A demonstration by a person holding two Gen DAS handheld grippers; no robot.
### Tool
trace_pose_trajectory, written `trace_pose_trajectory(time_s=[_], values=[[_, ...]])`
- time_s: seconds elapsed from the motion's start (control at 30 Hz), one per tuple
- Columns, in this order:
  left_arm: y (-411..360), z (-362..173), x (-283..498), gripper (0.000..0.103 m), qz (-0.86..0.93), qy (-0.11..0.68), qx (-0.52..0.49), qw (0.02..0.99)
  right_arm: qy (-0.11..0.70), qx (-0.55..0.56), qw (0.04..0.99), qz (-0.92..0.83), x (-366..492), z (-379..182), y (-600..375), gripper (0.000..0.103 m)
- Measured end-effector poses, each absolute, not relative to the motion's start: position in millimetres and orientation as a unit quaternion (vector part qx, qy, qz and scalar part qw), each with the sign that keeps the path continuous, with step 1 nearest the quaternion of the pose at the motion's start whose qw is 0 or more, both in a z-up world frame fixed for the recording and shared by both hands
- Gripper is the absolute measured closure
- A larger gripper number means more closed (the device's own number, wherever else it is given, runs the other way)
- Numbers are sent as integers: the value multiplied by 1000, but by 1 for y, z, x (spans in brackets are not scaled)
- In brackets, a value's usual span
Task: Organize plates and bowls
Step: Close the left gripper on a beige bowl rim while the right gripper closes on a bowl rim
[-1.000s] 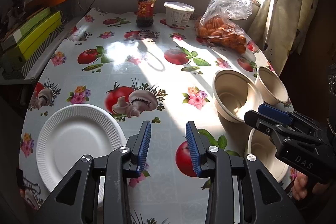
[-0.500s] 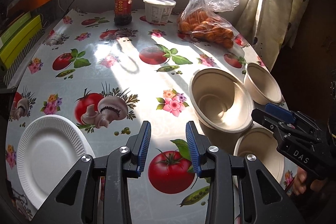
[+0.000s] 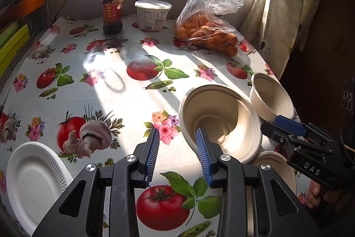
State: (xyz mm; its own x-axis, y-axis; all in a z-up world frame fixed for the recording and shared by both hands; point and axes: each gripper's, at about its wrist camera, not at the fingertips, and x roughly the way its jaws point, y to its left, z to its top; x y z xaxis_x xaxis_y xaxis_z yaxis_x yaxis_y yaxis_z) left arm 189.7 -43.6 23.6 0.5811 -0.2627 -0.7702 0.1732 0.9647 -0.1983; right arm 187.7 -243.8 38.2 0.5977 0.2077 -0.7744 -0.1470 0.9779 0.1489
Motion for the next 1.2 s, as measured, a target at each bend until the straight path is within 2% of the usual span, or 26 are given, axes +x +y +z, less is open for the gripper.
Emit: trace_pose_trajectory(time_s=[0.23,0.7,0.77,0.83,1.07,1.2], values=[[-53,14,199,67,-134,452,-53,880,444,28,889,110,196,32,-243,59],[-53,4,208,68,-137,465,-58,873,462,47,877,123,205,18,-242,75],[-54,3,209,73,-138,466,-57,872,461,49,877,124,206,18,-242,77],[-54,3,209,74,-138,466,-57,872,461,49,877,124,206,18,-241,78],[-53,2,211,86,-139,469,-64,870,459,46,878,128,206,19,-237,81],[-54,1,212,87,-140,469,-63,870,459,47,878,128,206,19,-237,83]])
